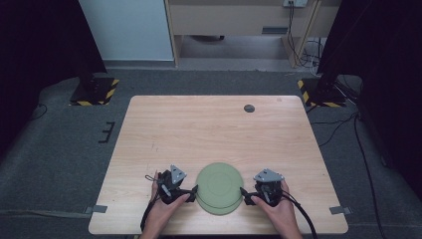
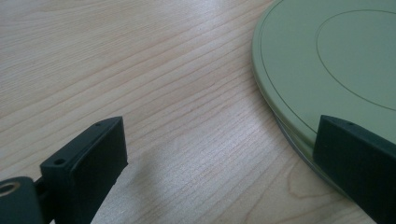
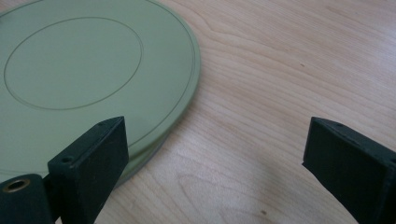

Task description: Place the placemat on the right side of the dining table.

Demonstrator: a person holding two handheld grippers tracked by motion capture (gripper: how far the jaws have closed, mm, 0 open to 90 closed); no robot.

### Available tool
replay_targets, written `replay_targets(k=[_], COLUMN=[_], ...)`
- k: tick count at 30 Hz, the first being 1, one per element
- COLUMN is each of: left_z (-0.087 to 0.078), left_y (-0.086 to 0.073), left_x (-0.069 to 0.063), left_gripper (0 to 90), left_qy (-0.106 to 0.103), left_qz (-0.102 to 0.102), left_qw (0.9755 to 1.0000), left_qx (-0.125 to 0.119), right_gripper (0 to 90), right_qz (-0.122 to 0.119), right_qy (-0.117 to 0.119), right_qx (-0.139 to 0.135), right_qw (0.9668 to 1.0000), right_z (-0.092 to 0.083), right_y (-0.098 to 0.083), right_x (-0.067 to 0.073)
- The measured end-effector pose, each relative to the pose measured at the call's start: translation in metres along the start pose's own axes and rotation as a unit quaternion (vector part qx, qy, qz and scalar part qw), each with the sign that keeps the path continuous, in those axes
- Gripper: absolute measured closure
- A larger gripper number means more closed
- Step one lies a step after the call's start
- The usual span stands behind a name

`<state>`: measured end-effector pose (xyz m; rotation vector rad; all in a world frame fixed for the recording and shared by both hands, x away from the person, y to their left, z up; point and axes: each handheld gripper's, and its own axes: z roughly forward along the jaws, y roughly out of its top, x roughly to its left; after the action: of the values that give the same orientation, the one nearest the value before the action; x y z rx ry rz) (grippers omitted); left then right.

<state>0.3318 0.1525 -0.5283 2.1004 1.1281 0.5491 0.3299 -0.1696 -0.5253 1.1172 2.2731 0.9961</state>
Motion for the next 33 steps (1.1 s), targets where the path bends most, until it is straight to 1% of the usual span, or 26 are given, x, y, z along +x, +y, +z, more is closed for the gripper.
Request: replay_targets(k=[4, 5, 9, 13, 16, 22, 24, 26, 27, 28, 31, 33], left_z=[0.000, 0.000, 0.001, 0.003, 0.005, 0.005, 0.005, 0.003, 0.000, 0.000, -0.004, -0.005], left_y=[0.000, 0.000, 0.001, 0.002, 0.003, 0.004, 0.004, 0.003, 0.002, 0.002, 0.001, 0.001], left_x=[0.000, -0.001, 0.000, 0.000, 0.001, 0.001, 0.001, 0.000, -0.001, -0.001, -0.002, -0.004], left_gripper=[2.6, 2.5, 2.0, 1.8, 1.8, 1.8, 2.5, 2.5, 2.5, 2.5, 2.6, 2.6], left_qy=[0.001, 0.001, 0.004, 0.008, 0.011, 0.016, 0.015, 0.013, 0.011, 0.011, 0.006, 0.004], left_qz=[0.000, 0.000, -0.003, -0.006, -0.011, -0.011, -0.010, -0.008, -0.003, -0.003, -0.001, 0.005], left_qw=[1.0000, 1.0000, 1.0000, 0.9999, 0.9999, 0.9998, 0.9998, 0.9999, 0.9999, 0.9999, 1.0000, 1.0000], left_qx=[0.000, 0.000, -0.001, -0.002, -0.003, -0.005, -0.005, -0.004, -0.004, -0.004, -0.007, -0.007], right_gripper=[7.0, 6.7, 5.4, 5.4, 5.3, 5.6, 7.4, 7.1, 7.2, 7.2, 7.2, 7.2], right_qz=[-0.001, -0.004, -0.004, -0.002, 0.002, 0.010, 0.009, 0.009, 0.005, 0.005, 0.001, -0.006], right_qy=[0.003, 0.002, -0.002, -0.010, -0.012, -0.015, -0.013, -0.006, -0.005, -0.005, -0.001, 0.004], right_qx=[0.001, 0.002, 0.003, 0.000, -0.001, -0.004, -0.006, -0.008, -0.009, -0.009, -0.007, -0.002], right_qw=[1.0000, 1.0000, 1.0000, 0.9999, 0.9999, 0.9998, 0.9999, 0.9999, 0.9999, 0.9999, 1.0000, 1.0000], right_z=[0.000, 0.001, 0.002, 0.005, 0.006, 0.008, 0.007, 0.003, 0.002, 0.002, -0.001, -0.002], right_y=[-0.001, -0.001, 0.001, 0.003, 0.003, 0.004, 0.003, 0.003, 0.002, 0.002, 0.001, -0.002], right_x=[0.000, 0.001, 0.001, -0.001, -0.002, -0.005, -0.004, -0.002, -0.001, -0.001, 0.002, 0.005])
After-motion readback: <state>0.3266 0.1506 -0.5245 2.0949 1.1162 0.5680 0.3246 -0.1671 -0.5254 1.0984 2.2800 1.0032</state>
